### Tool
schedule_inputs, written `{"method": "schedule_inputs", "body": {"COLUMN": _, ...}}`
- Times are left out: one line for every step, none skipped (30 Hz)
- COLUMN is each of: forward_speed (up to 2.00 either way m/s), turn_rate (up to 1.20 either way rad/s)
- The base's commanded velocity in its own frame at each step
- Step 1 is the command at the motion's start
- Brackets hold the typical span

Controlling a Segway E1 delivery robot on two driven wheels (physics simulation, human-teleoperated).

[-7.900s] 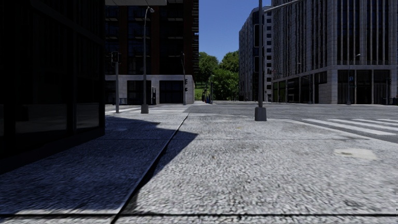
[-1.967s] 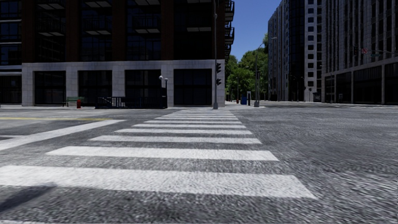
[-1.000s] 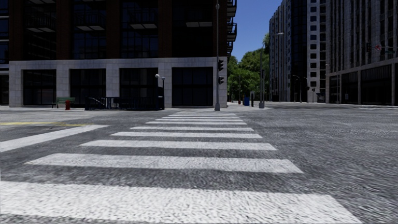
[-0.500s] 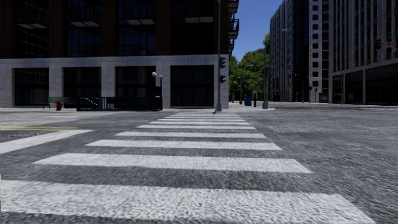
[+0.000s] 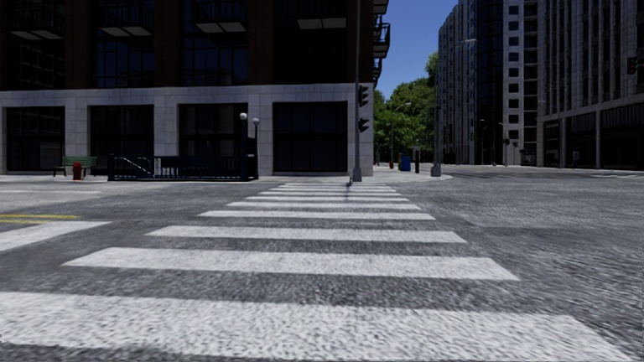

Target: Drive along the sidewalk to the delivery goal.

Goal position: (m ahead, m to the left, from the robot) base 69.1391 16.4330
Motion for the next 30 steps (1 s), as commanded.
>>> {"method": "schedule_inputs", "body": {"forward_speed": 2.0, "turn_rate": 0.0}}
{"method": "schedule_inputs", "body": {"forward_speed": 2.0, "turn_rate": 0.0}}
{"method": "schedule_inputs", "body": {"forward_speed": 2.0, "turn_rate": 0.0}}
{"method": "schedule_inputs", "body": {"forward_speed": 2.0, "turn_rate": 0.0}}
{"method": "schedule_inputs", "body": {"forward_speed": 2.0, "turn_rate": 0.0}}
{"method": "schedule_inputs", "body": {"forward_speed": 2.0, "turn_rate": 0.0}}
{"method": "schedule_inputs", "body": {"forward_speed": 2.0, "turn_rate": 0.0}}
{"method": "schedule_inputs", "body": {"forward_speed": 2.0, "turn_rate": 0.0}}
{"method": "schedule_inputs", "body": {"forward_speed": 2.0, "turn_rate": 0.0}}
{"method": "schedule_inputs", "body": {"forward_speed": 2.0, "turn_rate": 0.0}}
{"method": "schedule_inputs", "body": {"forward_speed": 2.0, "turn_rate": 0.0}}
{"method": "schedule_inputs", "body": {"forward_speed": 2.0, "turn_rate": 0.0}}
{"method": "schedule_inputs", "body": {"forward_speed": 2.0, "turn_rate": 0.0}}
{"method": "schedule_inputs", "body": {"forward_speed": 2.0, "turn_rate": 0.0}}
{"method": "schedule_inputs", "body": {"forward_speed": 2.0, "turn_rate": 0.0}}
{"method": "schedule_inputs", "body": {"forward_speed": 2.0, "turn_rate": 0.0}}
{"method": "schedule_inputs", "body": {"forward_speed": 2.0, "turn_rate": 0.0}}
{"method": "schedule_inputs", "body": {"forward_speed": 2.0, "turn_rate": 0.0}}
{"method": "schedule_inputs", "body": {"forward_speed": 2.0, "turn_rate": 0.0}}
{"method": "schedule_inputs", "body": {"forward_speed": 2.0, "turn_rate": 0.0}}
{"method": "schedule_inputs", "body": {"forward_speed": 2.0, "turn_rate": 0.0}}
{"method": "schedule_inputs", "body": {"forward_speed": 2.0, "turn_rate": 0.0}}
{"method": "schedule_inputs", "body": {"forward_speed": 2.0, "turn_rate": 0.0}}
{"method": "schedule_inputs", "body": {"forward_speed": 2.0, "turn_rate": 0.0}}
{"method": "schedule_inputs", "body": {"forward_speed": 2.0, "turn_rate": 0.0}}
{"method": "schedule_inputs", "body": {"forward_speed": 2.0, "turn_rate": 0.0}}
{"method": "schedule_inputs", "body": {"forward_speed": 2.0, "turn_rate": 0.0}}
{"method": "schedule_inputs", "body": {"forward_speed": 2.0, "turn_rate": 0.0}}
{"method": "schedule_inputs", "body": {"forward_speed": 2.0, "turn_rate": 0.0}}
{"method": "schedule_inputs", "body": {"forward_speed": 2.0, "turn_rate": 0.0}}
